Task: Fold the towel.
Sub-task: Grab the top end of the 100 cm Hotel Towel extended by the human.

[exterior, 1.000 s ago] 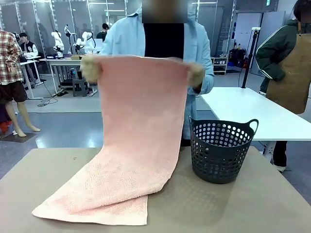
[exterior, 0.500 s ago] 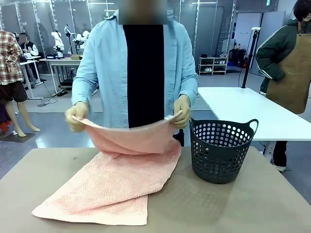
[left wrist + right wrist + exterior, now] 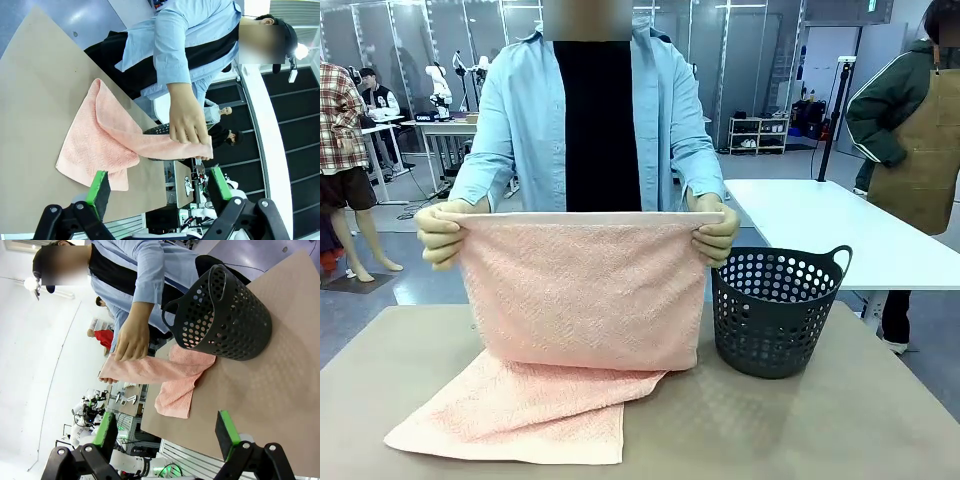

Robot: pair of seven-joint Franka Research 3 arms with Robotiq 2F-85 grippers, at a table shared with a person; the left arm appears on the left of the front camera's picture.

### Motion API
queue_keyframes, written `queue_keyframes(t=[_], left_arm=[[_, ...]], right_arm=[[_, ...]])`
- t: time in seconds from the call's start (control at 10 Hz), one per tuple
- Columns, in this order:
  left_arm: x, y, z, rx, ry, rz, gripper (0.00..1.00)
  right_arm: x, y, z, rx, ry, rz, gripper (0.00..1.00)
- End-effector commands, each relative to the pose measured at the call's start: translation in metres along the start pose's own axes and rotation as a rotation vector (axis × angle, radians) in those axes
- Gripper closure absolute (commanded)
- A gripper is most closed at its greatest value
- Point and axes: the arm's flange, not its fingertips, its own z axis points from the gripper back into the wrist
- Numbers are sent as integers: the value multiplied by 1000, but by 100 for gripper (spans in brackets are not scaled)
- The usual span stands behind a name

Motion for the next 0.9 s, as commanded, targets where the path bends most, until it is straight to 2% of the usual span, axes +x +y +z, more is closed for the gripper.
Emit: queue_keyframes(t=[0.0, 0.7, 0.8], left_arm=[[-1, 0, 1, 1, 10, 2, 0], [0, 0, 0, 0, 0, 0, 0], [2, -18, -1, -12, 86, -160, 0]], right_arm=[[1, 1, 0, 8, -6, -2, 0], [0, 0, 0, 0, 0, 0, 0], [9, 20, 3, 3, 41, 150, 0]])
